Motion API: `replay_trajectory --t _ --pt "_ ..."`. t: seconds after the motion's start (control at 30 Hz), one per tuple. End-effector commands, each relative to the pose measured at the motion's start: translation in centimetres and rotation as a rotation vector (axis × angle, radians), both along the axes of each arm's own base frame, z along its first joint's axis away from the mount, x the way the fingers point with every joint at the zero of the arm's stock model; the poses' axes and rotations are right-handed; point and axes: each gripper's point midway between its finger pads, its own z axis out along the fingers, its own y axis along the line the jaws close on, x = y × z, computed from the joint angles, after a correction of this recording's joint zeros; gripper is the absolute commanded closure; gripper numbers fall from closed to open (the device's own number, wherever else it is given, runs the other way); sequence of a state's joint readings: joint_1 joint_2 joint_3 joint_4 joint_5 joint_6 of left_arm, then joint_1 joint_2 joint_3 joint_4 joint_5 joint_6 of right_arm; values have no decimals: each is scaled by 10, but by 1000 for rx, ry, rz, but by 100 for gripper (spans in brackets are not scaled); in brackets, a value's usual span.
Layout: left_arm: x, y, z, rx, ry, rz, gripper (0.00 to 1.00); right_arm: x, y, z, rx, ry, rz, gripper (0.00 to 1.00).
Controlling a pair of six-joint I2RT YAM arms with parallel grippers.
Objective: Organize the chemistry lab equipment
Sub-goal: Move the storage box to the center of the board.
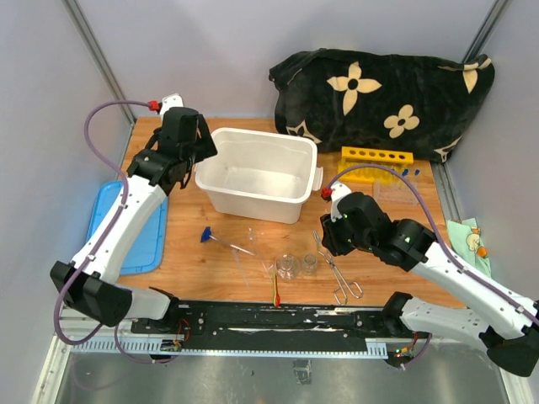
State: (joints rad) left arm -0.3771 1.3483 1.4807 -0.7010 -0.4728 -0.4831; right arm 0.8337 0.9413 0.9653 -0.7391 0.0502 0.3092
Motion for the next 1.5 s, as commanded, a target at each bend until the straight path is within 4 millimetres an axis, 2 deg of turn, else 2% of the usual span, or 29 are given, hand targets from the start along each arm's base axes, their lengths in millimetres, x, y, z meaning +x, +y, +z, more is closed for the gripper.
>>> replay_trajectory --t 0.0,0.2,0.33,0.47,0.6,0.73,0.87,1.03,1.1,1.23,1.47 --pt "17 -9 -23 3 11 -19 26 -7 1 21 -14 -66 -41 70" --pt "44 -19 -60 40 105 -19 26 -6 10 42 -30 -112 -33 70" --pt "58 -9 -78 98 168 23 26 3 11 50 -77 -158 -1 69" --pt "74 -8 -74 133 148 33 26 19 17 63 -125 -225 27 69" --pt "90 -18 -67 130 170 9 27 36 33 94 -146 -231 49 69" --pt "95 -12 -62 174 229 27 27 54 46 125 -96 -210 14 71" --pt "90 -7 -72 161 312 11 28 70 28 150 -67 -239 -92 71" --pt "72 -3 -87 122 370 -3 29 85 -5 161 -89 -286 -198 71" --pt "64 -2 -93 115 387 3 29 89 -11 164 -90 -299 -218 71" --pt "54 -6 -110 93 436 -13 30 89 -16 166 -98 -311 -243 71" --pt "39 -24 -135 2 503 -82 32 83 -33 154 -94 -326 -298 71"
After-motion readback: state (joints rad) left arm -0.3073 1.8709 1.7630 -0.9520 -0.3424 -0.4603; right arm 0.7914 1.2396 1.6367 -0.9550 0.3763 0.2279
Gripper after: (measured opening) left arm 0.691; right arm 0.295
